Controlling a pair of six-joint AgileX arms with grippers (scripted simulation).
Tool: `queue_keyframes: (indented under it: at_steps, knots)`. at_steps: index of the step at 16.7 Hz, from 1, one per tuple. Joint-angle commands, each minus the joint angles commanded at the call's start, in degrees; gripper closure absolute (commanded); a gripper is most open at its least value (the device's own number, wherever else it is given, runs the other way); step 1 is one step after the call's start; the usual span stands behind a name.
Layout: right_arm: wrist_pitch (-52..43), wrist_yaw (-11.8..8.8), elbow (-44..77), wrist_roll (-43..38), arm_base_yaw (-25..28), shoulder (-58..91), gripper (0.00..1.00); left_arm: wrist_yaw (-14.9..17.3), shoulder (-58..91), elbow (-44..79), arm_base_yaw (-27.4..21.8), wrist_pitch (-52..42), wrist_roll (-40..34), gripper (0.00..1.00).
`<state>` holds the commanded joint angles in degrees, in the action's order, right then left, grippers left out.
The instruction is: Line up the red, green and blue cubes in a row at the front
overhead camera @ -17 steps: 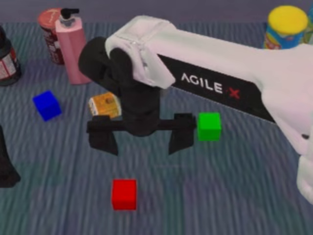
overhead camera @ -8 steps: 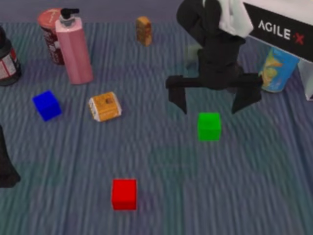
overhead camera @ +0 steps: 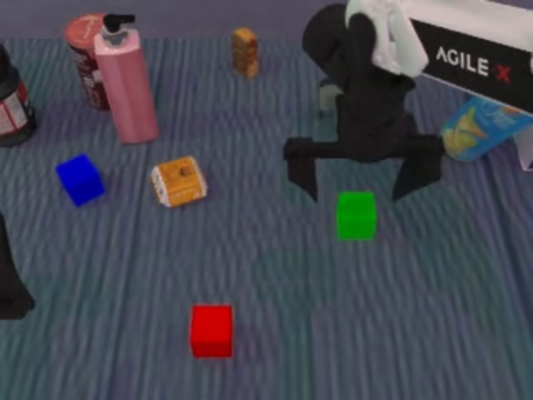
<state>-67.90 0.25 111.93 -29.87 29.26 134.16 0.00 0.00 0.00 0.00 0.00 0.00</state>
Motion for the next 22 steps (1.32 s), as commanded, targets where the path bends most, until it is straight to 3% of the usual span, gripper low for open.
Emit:
queue_keyframes:
  at_steps: [5,10,22]
  knots:
    - [11.2,0.0,-7.5,0.0,0.0,3.2,0.0,0.0,0.0,0.0,0.0,0.0,0.0,0.0]
    - [13.0,0.0,-8.9,0.0,0.0,3.9,0.0,0.0,0.0,0.0,0.0,0.0,0.0,0.0]
    - [13.0,0.0,-8.9,0.0,0.0,3.9,0.9,0.0,0.0,0.0,0.0,0.0,0.0,0.0]
